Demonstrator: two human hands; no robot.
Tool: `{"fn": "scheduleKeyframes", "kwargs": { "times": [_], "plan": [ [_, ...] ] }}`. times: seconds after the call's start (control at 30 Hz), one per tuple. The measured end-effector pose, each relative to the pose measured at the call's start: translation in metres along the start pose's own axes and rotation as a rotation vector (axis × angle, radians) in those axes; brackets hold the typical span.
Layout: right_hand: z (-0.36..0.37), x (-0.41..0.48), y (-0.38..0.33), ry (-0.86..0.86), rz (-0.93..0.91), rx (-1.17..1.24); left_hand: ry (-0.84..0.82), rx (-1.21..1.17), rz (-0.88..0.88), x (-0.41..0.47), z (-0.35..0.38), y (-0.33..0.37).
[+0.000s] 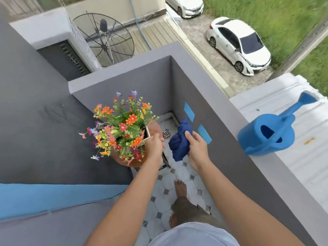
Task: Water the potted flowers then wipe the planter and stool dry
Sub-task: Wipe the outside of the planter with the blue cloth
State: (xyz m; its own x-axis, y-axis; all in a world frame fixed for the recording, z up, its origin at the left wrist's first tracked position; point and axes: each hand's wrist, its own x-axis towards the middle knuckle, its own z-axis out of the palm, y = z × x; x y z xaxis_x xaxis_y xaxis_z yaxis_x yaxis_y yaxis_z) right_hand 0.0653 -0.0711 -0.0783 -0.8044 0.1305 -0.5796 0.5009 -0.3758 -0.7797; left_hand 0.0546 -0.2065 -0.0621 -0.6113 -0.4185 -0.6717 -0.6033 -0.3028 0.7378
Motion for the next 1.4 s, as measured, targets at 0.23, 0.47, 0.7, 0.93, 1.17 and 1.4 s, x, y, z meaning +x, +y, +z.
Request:
{"fn": "scheduleKeyframes", "kwargs": {
  "times": [0.23,0.47,0.7,0.93,1.17,1.4],
  "plan": [
    [0.035,0.062,0.014,-0.052,0.059,-0.109,0.258,-0.186,-0.274,0.074,0.011,-0.003],
    [0.059,0.088,0.029,-0.099,0.225,-0.113,0.276,-0.101,-0.274,0.087,-0.002,-0.011],
    [0.072,0.096,0.028,-0.11,0.198,-0.171,0.401,-0.063,-0.158,0.087,-0.016,0.005],
    [0.122,0.104,-0.011,-0.219,-0.118,-0.322,0.264,-0.108,-0.051,0.062,-0.054,0.047],
    [0.192,0.087,-0.047,-0.163,-0.45,-0.454,0.045,-0.136,0.0,0.029,-0.068,0.097],
    [0.175,-0.006,-0.042,-0.252,-0.741,-0.519,-0.039,-0.216,0.087,0.019,-0.073,0.14]
  ]
}}
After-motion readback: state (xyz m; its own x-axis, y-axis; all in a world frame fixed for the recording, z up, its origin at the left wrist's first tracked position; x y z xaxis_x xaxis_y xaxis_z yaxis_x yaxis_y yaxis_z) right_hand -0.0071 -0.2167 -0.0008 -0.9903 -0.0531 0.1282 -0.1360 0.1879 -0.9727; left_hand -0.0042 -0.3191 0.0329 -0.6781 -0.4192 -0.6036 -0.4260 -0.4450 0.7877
